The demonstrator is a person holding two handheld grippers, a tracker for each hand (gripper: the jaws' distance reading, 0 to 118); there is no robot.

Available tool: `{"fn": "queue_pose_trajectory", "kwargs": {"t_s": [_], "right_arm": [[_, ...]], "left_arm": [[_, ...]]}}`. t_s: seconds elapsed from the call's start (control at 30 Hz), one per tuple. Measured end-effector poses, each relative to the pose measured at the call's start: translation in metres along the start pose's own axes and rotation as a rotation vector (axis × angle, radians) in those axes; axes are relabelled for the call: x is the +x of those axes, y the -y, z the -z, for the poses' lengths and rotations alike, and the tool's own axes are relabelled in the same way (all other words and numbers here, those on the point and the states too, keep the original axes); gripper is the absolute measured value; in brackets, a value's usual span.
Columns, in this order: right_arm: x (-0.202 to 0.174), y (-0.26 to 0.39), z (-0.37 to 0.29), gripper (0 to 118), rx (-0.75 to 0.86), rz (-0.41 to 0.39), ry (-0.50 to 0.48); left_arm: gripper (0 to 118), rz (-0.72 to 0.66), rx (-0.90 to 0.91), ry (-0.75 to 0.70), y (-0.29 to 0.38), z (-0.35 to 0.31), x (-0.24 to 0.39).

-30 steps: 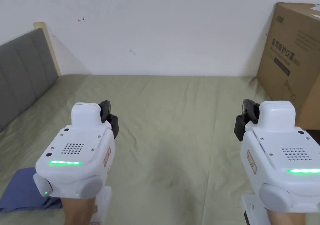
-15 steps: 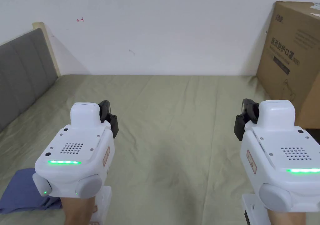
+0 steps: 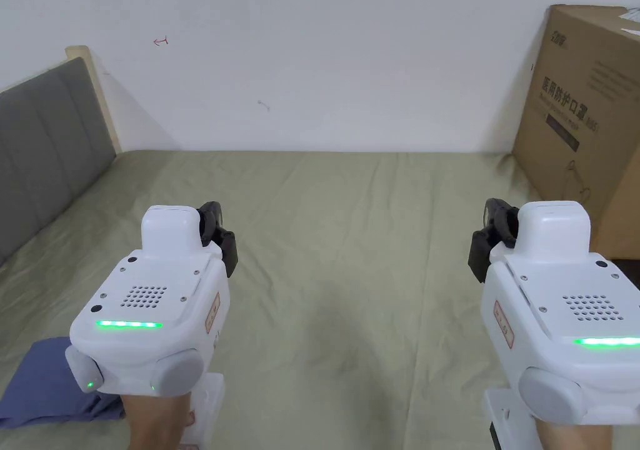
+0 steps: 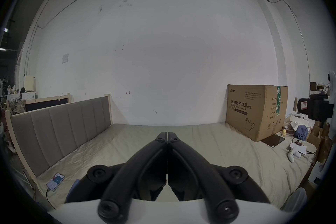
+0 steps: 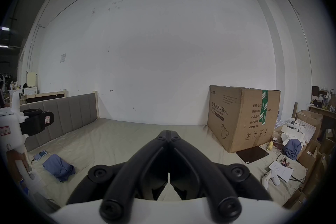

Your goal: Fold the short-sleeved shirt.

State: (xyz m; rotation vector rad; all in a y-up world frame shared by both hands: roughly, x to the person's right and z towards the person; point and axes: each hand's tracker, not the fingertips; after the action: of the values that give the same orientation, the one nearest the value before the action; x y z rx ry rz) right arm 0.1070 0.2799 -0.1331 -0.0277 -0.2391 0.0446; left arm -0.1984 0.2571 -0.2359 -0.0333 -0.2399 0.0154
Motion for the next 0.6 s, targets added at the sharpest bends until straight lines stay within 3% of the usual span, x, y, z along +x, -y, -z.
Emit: {"fn": "queue_pose_trajectory", "kwargs": {"t_s": [0.47, 0.53, 0.6], "right_arm": [[-0.0024, 0.0001, 0.0000, 0, 0.000, -0.005, -0.003], [-0.0022, 0.0006, 0.0005, 0, -0.003, -0.003, -0.004], [-0.0023, 0.0010, 0.0008, 0, -0.003, -0.004, 0.000]], "left_arm": [[0, -0.003, 0.009, -0.004, 0.0000, -0.0012, -0.0029], [5, -0.003, 0.015, -0.011, -0.0002, -0.0014, -0.0028], [19, -0.006, 0.019, -0.014, -0.0006, -0.0015, -0.0029]]}}
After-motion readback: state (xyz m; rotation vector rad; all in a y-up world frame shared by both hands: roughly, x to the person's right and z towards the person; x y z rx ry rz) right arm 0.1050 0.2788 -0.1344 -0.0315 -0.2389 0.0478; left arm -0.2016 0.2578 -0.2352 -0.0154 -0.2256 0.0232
